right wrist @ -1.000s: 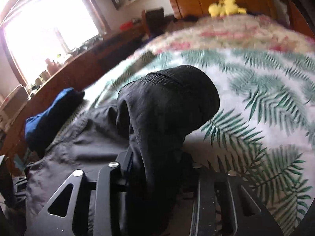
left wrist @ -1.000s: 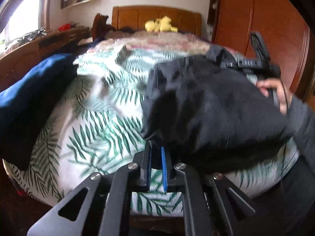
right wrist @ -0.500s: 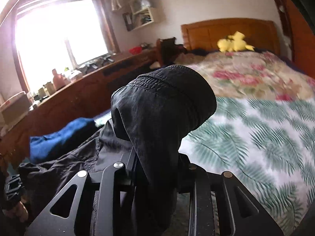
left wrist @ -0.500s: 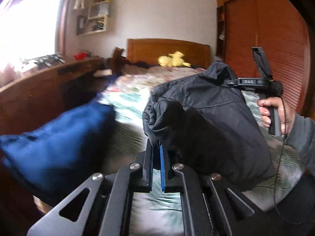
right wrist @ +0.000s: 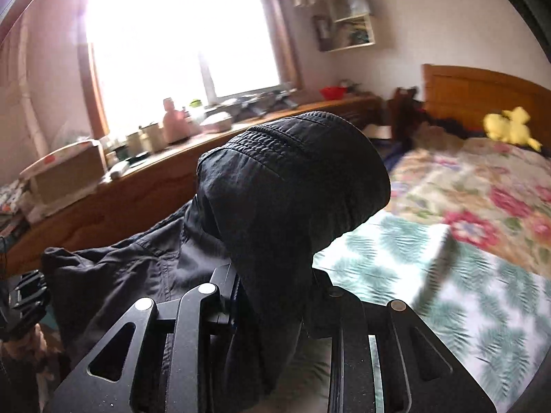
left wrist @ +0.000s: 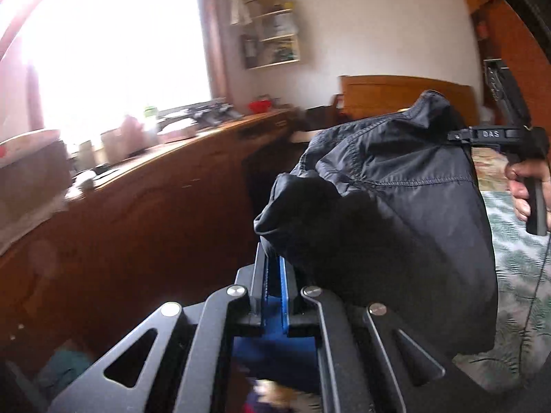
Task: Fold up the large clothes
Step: 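Carry the jacket bundle with both grippers beside the bed and release it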
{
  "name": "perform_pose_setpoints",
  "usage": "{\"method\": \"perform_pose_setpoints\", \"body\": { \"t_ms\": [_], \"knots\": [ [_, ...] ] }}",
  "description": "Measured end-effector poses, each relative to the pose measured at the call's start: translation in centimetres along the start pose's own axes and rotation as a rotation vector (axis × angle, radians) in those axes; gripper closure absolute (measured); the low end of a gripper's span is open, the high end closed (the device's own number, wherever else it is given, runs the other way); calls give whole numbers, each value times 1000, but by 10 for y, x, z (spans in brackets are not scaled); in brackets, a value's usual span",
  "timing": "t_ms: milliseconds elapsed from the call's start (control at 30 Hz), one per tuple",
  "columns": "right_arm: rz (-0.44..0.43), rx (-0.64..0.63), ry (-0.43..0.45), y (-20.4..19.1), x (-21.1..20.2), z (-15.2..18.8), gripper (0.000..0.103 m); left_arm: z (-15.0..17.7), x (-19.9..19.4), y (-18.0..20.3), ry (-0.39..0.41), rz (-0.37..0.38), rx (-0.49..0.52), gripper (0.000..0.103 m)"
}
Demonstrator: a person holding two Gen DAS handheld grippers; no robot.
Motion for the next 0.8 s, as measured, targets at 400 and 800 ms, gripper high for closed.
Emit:
{"method": "perform_pose_setpoints", "body": {
  "t_ms": [400,800],
  "knots": [
    [127,-11,-232,1,119,88,67,69,34,-18,-143,-70,-66,98],
    [85,-125,-192,-12,31,111,53,71,-10,-21,-155,-116,-134,92]
  ]
}}
Point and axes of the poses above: each gripper's, at about its wrist camera, not at the fingertips, and x roughly the way its jaws point, y to its right, z to its underside, the point moved 7 cm from there along x, roughly the way its jaws point, and after that the axes turned 14 degrees about x, right-handed, at the moved point
